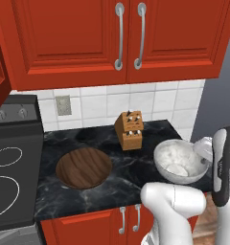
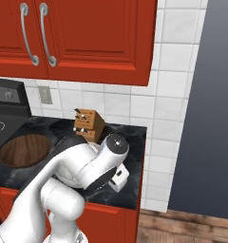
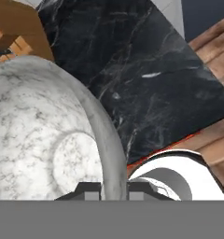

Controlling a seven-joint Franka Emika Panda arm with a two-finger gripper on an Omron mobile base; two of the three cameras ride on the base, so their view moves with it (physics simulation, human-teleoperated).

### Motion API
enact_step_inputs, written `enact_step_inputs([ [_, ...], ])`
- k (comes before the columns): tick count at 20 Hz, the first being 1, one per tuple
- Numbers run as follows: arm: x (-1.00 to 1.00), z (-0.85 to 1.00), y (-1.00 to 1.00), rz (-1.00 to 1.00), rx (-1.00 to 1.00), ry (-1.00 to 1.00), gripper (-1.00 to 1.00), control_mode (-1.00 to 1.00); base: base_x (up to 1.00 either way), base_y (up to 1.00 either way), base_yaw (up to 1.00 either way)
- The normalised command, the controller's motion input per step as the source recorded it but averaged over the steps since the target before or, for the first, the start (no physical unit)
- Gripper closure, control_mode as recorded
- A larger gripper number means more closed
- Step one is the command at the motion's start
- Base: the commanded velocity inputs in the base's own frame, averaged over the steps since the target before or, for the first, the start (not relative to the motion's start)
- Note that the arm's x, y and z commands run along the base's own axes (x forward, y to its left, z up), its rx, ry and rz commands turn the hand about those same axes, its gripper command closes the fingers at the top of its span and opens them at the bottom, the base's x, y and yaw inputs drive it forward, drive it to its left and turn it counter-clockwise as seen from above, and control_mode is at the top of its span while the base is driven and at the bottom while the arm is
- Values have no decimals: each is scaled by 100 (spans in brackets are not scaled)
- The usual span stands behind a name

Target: Open the cabinet. Pick the bowls from the counter and place them in the cabinet. Then close the cabinet.

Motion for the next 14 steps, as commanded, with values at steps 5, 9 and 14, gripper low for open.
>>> enact_step_inputs([
  [5,-41,51,0,-35,14,0,100,-100,0,0,0],
  [9,-24,56,0,-29,1,-3,100,-100,0,0,0],
  [14,-16,51,0,-31,0,-1,100,-100,0,0,0],
])
